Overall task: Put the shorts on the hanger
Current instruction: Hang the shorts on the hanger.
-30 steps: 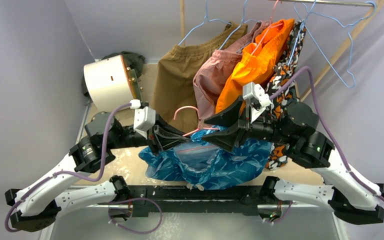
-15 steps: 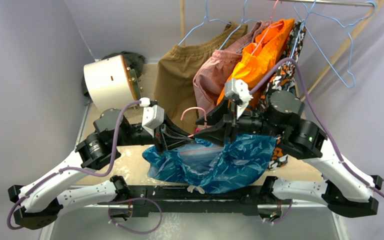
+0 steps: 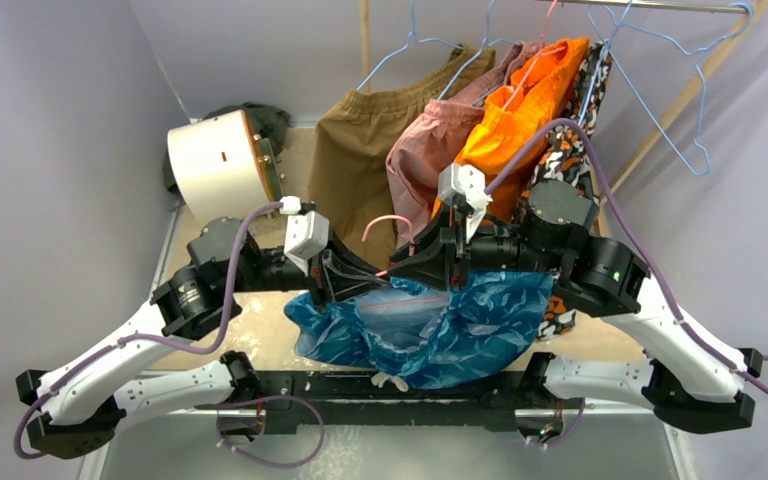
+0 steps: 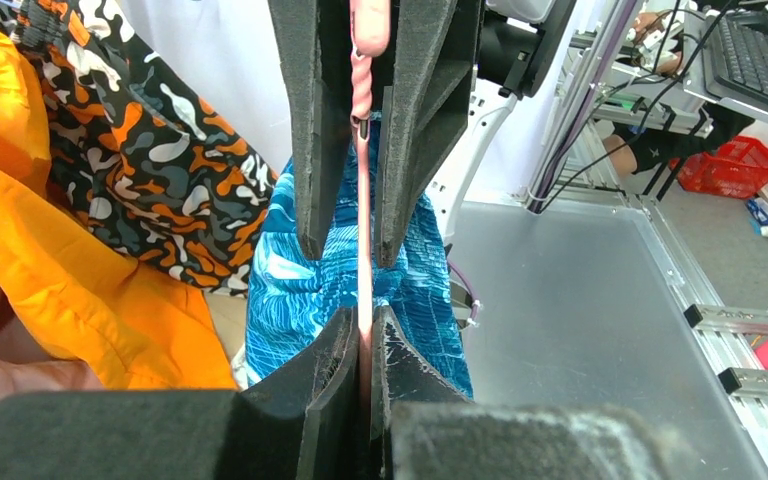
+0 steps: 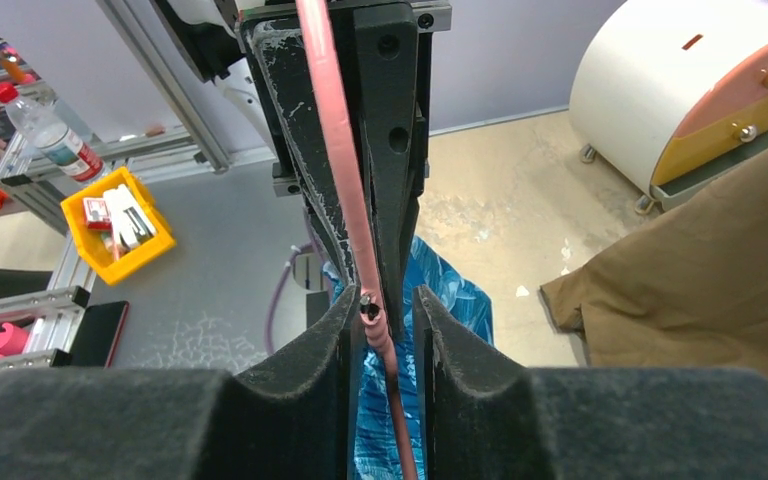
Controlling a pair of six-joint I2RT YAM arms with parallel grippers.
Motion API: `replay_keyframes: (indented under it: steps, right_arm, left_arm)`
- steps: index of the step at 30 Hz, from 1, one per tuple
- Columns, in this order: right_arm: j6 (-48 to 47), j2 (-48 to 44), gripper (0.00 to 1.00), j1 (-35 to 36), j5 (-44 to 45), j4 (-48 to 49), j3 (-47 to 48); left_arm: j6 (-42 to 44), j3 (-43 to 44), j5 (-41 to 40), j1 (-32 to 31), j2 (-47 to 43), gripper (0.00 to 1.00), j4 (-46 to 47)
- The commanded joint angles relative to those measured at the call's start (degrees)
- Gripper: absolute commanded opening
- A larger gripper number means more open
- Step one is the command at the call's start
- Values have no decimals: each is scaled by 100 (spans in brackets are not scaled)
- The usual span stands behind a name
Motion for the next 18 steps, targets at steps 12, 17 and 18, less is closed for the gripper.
replay_keyframes:
  steps: [12,17,18]
  right_arm:
    - [149,-395,0,20,384,492,-5]
    - [222,-700,0,15,1344,892,-56]
    - [230,-747,0,15,1445,974,-58]
  left_arm:
    - [64,255,-971,35,-237,54,104]
    - [107,721,-2246,35,-649,63,-446]
    - [-16,793,-2549,35,-770,64,-472]
